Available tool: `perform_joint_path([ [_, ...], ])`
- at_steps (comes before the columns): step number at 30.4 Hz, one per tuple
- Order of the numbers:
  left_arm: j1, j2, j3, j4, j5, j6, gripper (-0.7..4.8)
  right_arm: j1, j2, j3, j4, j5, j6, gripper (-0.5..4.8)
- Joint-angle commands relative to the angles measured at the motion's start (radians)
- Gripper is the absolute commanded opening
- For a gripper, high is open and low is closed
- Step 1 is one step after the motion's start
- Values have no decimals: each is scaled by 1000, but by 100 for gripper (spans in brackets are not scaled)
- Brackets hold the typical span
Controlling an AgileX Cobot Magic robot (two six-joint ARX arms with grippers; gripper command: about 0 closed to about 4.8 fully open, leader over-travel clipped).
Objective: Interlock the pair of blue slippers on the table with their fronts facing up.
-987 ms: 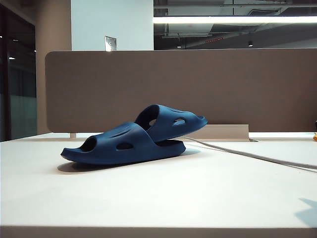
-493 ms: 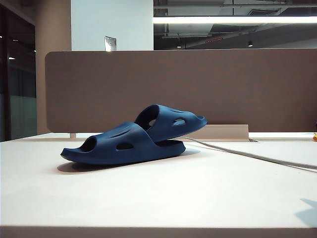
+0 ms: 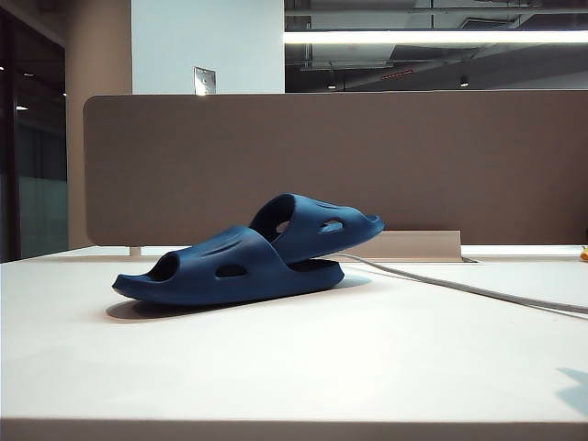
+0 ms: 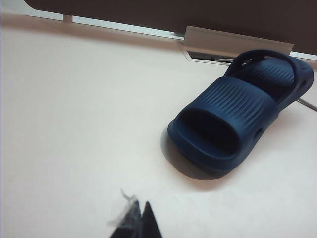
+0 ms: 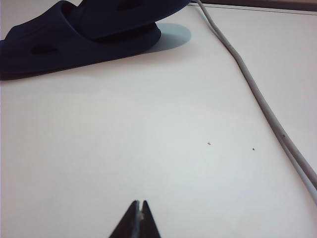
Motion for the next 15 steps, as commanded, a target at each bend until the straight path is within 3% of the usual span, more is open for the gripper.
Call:
perform_joint_path([
  [1,-2,0,0,-6,-6,3,-6,1,0,-1,11,5,5,0],
  [8,-2,0,-1,-19,-148,3,-5,1,-14,-1,9,4,5,0],
  [15,-2,0,-1,-24,-157,4,-5,-71,-101,0,19,-15,5,0],
])
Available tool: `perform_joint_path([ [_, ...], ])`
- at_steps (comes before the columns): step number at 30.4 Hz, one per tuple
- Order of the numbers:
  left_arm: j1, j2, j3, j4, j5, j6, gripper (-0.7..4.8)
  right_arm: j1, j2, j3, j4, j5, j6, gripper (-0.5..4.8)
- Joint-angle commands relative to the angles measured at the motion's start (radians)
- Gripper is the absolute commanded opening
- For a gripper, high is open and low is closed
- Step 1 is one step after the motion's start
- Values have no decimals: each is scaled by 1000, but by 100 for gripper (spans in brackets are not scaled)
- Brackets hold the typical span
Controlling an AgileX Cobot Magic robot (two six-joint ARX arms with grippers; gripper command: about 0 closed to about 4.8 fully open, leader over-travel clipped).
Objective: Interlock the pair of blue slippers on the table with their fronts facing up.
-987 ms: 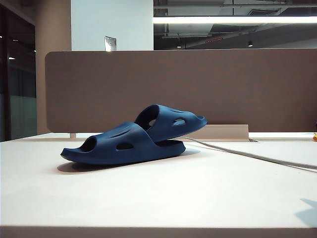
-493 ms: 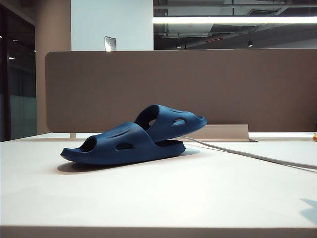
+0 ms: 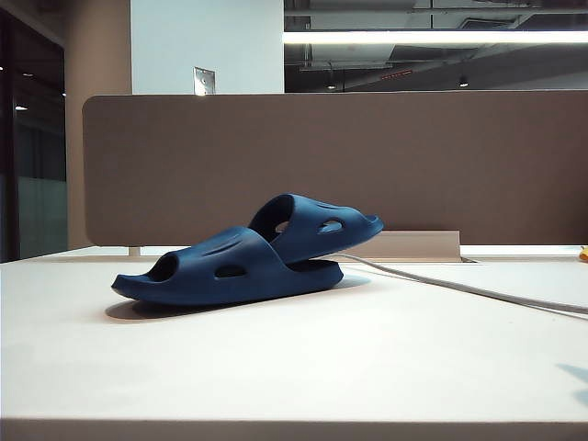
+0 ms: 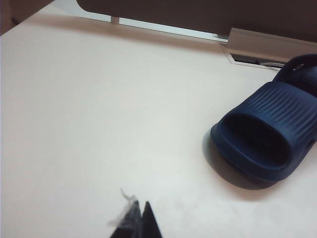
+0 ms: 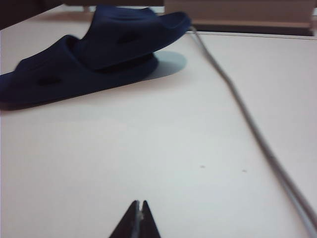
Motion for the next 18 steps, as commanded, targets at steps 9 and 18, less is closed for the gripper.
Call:
perform_joint_path([
  [9,-2,0,-2,-9,-1,27,-5,-232,-50,0,14,-6,4,0],
  [18,-2,0,-2,-9,0,65,-6,-323,-50,0,14,-6,4,0],
])
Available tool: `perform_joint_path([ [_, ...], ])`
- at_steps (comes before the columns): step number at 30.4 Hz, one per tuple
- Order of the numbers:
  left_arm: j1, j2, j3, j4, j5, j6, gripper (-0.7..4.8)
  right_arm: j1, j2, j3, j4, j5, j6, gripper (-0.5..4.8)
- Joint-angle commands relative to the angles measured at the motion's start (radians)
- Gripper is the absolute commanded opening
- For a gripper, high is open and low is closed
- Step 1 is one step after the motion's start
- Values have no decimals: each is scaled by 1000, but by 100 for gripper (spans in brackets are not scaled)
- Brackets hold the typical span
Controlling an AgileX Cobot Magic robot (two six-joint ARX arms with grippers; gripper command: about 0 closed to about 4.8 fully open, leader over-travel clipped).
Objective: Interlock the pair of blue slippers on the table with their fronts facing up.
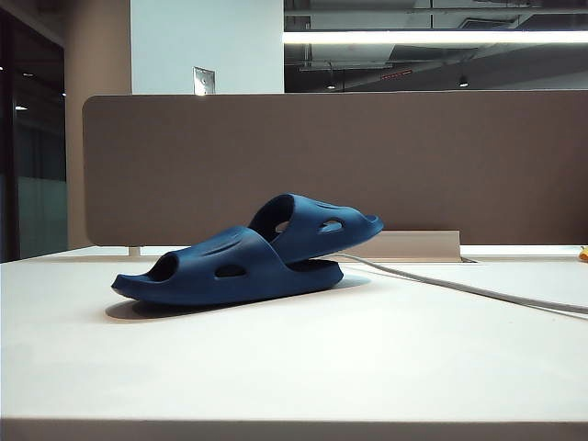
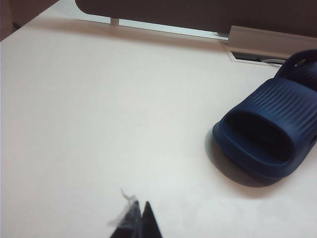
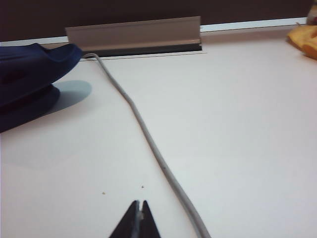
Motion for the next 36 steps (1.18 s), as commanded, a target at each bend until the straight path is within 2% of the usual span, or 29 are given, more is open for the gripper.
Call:
perform_joint_path([
  [1,-2,1,-2,-9,0,36,-5,-19,1,0,17,-1,4,0],
  [8,-2,1,-2,-8,18,65,-5,-29,1,0,17,-2,4,0],
  [30,-2,1,-2,-6,26,52,-5,-24,1,0,-5,-6,4,0],
  [36,-2,1,-2,-6,26,52,-5,21,1,0,-5,-13,4,0],
])
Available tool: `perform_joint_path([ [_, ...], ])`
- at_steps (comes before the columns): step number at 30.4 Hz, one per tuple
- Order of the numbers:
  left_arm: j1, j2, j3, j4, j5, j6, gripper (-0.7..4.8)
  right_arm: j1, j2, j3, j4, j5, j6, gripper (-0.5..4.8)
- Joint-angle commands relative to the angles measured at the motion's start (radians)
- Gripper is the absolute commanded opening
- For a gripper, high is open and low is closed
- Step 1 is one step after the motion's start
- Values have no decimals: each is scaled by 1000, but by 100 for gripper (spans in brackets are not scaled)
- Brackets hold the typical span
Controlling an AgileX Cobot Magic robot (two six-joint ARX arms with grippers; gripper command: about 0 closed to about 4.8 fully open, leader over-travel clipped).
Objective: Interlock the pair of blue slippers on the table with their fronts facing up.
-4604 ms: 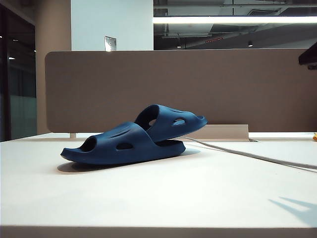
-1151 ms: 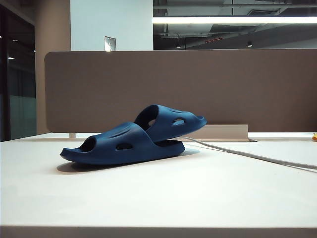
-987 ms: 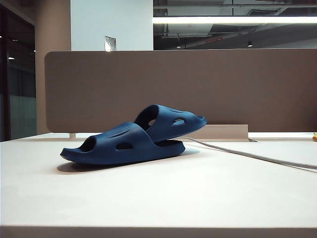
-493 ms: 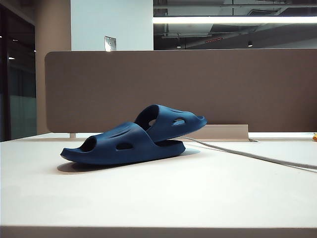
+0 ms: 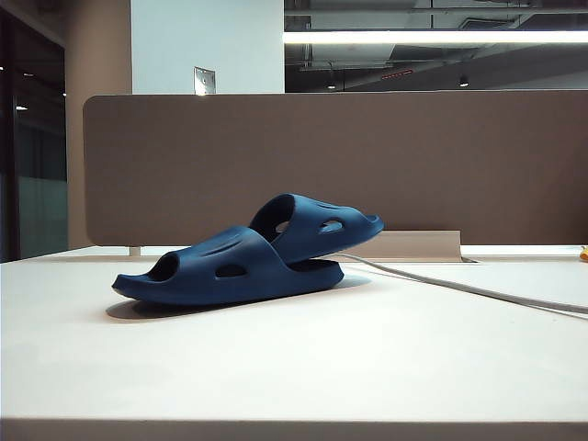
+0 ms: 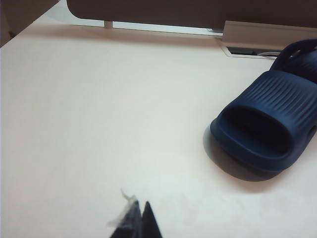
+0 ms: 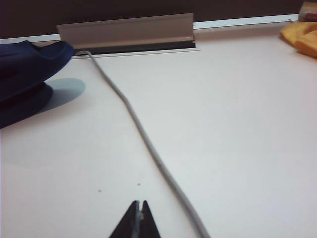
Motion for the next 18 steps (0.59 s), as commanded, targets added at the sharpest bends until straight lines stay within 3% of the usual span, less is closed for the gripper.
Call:
perform_joint_path([
  [1,-2,1,-2,-6,6,-2,-5,36,1,0,6,-9,4,0],
  [18,-2,1,-2,-5,7,-24,-6,51,1,0,7,-8,4,0],
])
